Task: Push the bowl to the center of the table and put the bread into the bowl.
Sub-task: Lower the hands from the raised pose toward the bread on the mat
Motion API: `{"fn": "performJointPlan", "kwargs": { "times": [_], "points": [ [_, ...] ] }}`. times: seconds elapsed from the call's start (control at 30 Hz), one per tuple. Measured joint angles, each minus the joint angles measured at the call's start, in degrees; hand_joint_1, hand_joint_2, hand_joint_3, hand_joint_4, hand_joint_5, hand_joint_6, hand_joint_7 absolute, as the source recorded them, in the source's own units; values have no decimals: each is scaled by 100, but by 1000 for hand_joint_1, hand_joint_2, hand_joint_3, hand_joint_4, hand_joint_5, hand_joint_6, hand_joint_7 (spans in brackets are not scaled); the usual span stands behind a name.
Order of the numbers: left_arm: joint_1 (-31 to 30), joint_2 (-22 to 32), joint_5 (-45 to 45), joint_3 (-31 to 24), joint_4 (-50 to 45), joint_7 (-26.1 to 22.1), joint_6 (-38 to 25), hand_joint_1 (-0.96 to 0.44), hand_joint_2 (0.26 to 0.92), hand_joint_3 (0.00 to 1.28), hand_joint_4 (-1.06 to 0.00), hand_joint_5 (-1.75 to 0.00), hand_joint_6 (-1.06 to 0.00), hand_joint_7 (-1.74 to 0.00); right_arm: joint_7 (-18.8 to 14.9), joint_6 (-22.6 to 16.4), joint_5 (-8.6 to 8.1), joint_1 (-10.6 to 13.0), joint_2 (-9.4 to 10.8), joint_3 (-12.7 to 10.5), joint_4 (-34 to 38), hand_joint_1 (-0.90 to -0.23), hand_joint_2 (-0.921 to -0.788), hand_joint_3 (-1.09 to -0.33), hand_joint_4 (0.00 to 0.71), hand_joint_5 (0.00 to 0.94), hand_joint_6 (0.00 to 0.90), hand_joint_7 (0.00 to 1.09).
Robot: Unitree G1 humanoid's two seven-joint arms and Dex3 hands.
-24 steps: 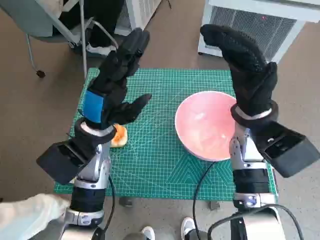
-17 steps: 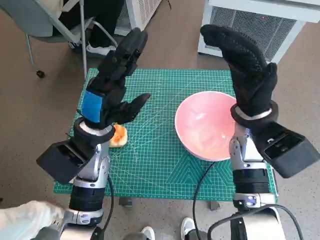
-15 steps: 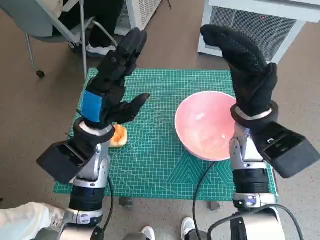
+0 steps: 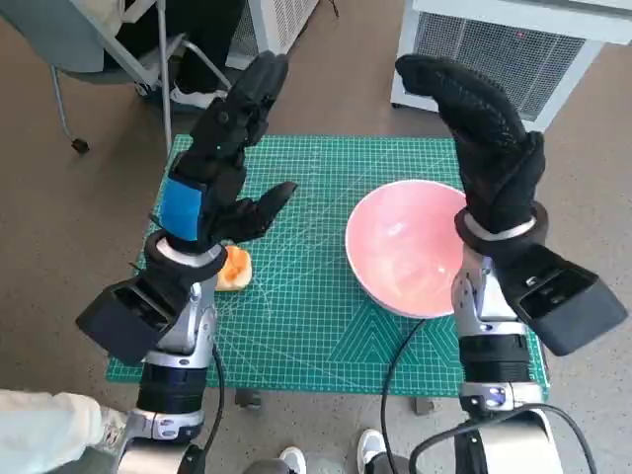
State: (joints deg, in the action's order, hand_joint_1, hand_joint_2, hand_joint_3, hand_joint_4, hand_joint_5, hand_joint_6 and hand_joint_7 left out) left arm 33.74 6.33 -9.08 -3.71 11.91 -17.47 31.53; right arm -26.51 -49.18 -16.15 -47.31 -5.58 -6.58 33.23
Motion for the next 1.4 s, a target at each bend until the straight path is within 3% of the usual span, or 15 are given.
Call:
{"fn": "performJointPlan", "kwargs": {
  "times": [0.3,0.47,0.6,0.77,0.9,1.1,1.4],
  "points": [
    [-1,-1,37,4,39,77,125,-522,921,278,-273,0,-386,-21,-75,31,-225,236,-207,-199,-116,-544,-921,-851,242,0,-1,586],
    [-6,7,39,2,39,91,181,-514,921,277,-271,0,-385,-19,9,-70,-238,404,-389,-512,48,-542,-921,-840,241,3,-1,602],
    [-9,10,37,2,39,91,198,-509,921,277,-263,0,-384,-19,281,-190,-191,579,-546,-832,328,-540,-921,-823,243,4,-1,595],
    [-19,26,9,-1,39,85,199,-494,921,275,-248,0,-376,-13,726,-337,-115,846,-600,-1137,596,-508,-921,-832,251,8,-1,593],
    [-24,30,-39,1,39,31,193,-485,921,275,-242,0,-370,-10,1102,-445,79,1047,-647,-1299,824,-492,-921,-849,251,8,-1,603],
    [-34,41,-129,-14,39,-52,166,-485,921,273,-222,0,-363,-6,1571,-541,293,1283,-741,-1446,1121,-489,-921,-870,243,4,-1,565],
    [-86,64,-289,-72,37,-134,80,-458,921,270,-213,0,-370,-9,1941,-609,363,1538,-711,-1498,1745,-505,-921,-896,194,1,-1,470]
  ]
}}
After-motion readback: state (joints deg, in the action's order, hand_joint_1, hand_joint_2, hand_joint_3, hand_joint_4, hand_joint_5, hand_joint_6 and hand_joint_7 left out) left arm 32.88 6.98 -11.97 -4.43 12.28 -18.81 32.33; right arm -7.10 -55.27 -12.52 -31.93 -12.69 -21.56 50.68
